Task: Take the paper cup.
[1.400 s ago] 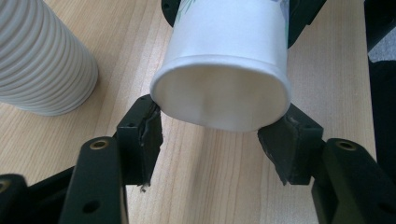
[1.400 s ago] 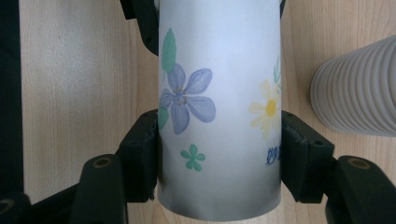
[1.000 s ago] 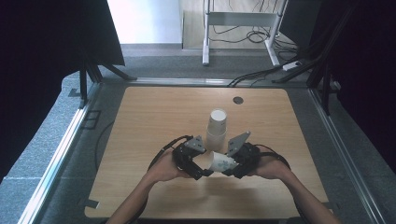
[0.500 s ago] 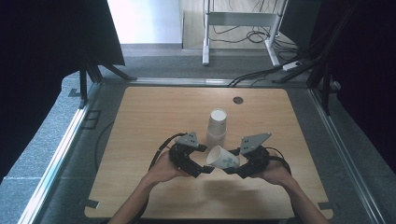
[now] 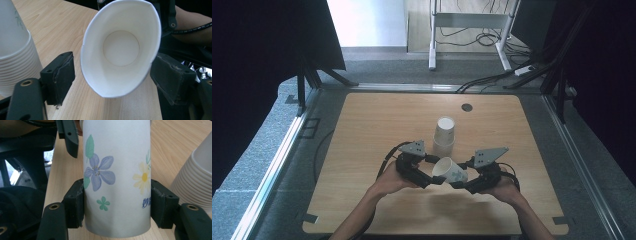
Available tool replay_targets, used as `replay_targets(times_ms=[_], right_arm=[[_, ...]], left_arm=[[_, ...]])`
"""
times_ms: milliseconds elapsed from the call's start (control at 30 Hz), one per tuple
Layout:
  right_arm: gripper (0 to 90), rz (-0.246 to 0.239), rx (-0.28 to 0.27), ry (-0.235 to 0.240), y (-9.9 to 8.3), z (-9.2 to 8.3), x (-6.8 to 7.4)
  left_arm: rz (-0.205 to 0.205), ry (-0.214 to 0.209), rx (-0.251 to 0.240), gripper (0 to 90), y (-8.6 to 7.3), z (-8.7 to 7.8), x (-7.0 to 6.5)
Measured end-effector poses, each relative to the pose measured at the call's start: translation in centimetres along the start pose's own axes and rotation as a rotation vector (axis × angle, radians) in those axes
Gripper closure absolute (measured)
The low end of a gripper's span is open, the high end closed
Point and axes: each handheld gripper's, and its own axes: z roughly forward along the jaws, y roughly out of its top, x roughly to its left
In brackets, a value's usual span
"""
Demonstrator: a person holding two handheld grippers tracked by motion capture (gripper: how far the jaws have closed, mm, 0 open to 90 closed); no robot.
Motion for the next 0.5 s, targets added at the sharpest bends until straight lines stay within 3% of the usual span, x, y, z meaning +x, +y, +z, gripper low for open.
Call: replay_targets(times_ms=[233, 500], right_arm=[[37.3, -0.005, -0.011, 0.024, -0.17, 0.22, -0.02], [36.3, 0.011, -0.005, 0.045, -0.16, 0.44, -0.31]], left_arm=[[0.003, -0.046, -0.038, 29.7, -0.09, -0.04, 0.08], [0.031, -0.023, -0.027, 35.1, 0.05, -0.12, -0.23]])
